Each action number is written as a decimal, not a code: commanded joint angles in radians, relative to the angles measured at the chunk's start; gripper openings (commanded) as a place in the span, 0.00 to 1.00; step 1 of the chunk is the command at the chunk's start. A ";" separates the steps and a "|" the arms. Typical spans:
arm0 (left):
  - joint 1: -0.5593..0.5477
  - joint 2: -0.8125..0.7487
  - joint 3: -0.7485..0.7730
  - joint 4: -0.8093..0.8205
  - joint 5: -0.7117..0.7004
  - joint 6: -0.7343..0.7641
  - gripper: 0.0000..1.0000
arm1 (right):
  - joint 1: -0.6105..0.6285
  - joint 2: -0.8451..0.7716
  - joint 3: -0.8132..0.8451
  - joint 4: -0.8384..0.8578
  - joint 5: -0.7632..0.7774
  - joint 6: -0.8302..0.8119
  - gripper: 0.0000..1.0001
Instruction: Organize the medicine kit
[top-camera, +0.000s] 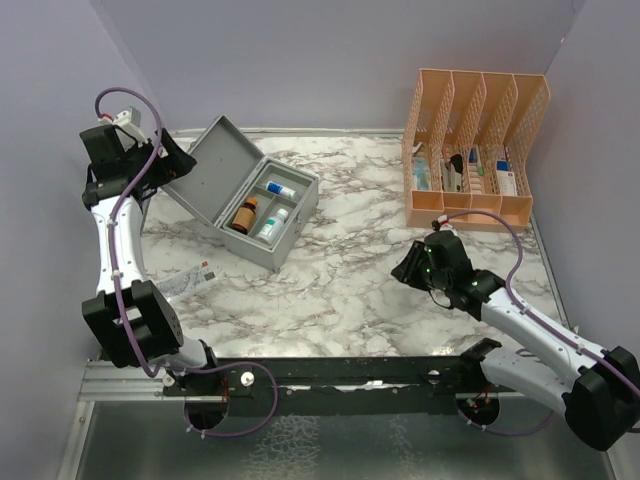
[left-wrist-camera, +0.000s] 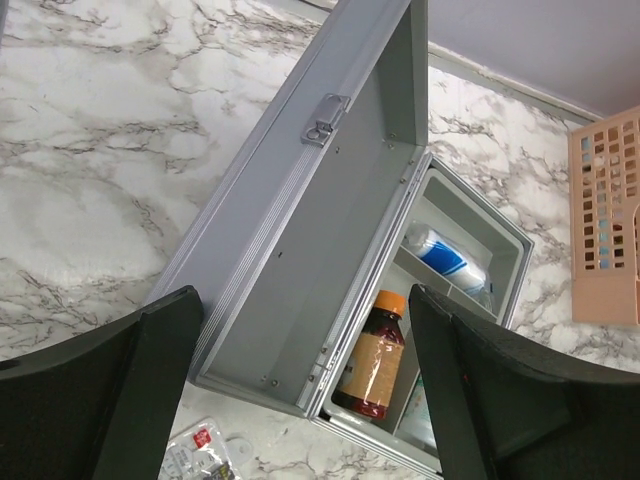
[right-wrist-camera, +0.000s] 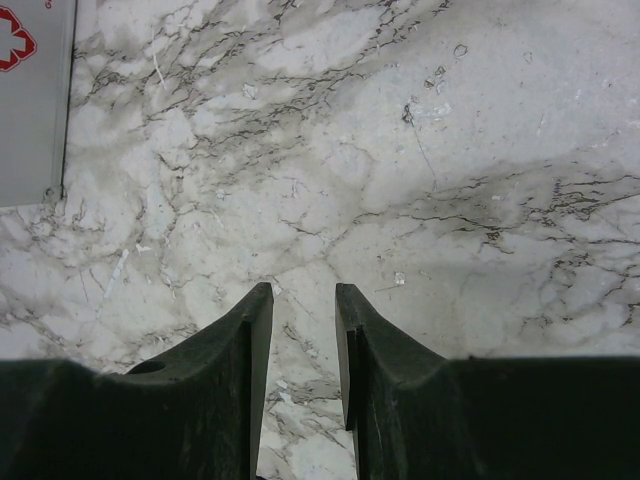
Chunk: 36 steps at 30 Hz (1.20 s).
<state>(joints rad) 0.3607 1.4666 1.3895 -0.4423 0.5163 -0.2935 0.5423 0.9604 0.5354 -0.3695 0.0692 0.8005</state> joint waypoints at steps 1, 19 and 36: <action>0.004 -0.058 -0.031 -0.032 0.078 0.013 0.85 | 0.004 0.008 0.003 0.028 -0.012 0.005 0.32; 0.003 -0.123 -0.189 0.073 -0.116 -0.074 0.99 | 0.004 0.011 -0.011 0.046 -0.025 0.005 0.33; 0.001 -0.203 -0.297 0.301 0.198 -0.063 0.93 | 0.004 0.014 -0.006 0.050 -0.026 -0.007 0.33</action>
<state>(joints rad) 0.3664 1.3170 1.1091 -0.2527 0.5510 -0.3641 0.5423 0.9798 0.5354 -0.3473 0.0578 0.7998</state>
